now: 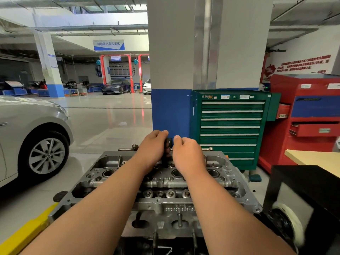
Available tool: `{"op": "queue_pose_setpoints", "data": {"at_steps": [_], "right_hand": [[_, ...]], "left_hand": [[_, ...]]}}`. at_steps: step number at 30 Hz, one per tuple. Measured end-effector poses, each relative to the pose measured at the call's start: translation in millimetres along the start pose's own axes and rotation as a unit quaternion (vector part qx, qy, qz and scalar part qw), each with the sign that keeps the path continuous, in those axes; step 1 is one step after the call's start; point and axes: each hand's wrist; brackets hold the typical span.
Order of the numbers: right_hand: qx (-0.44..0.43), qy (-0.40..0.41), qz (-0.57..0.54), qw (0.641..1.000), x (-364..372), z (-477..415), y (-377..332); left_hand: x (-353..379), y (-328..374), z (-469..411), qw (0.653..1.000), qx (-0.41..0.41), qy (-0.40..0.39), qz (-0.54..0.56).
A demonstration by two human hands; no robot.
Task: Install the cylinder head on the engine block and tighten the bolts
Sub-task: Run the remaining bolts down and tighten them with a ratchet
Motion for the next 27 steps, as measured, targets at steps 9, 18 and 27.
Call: {"op": "queue_pose_setpoints", "data": {"at_steps": [9, 18, 27], "right_hand": [[0.003, 0.002, -0.006, 1.0, -2.3, 2.4, -0.5], [-0.001, -0.014, 0.015, 1.0, -0.9, 2.7, 0.4], [0.002, -0.026, 0.025, 0.999, -1.8, 2.8, -0.2]], "left_hand": [[3.7, -0.6, 5.5, 0.996, 0.043, 0.079, 0.028], [-3.5, 0.0, 6.5, 0.999, 0.009, 0.007, 0.032], [4.5, 2.6, 9.4, 0.994, 0.059, 0.018, -0.085]]}}
Point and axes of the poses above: each hand's wrist, its own z-axis away from the middle knuckle, its own x-axis out of the palm, y = z × x, and after that the axes turned 3 degrees about z, right-handed
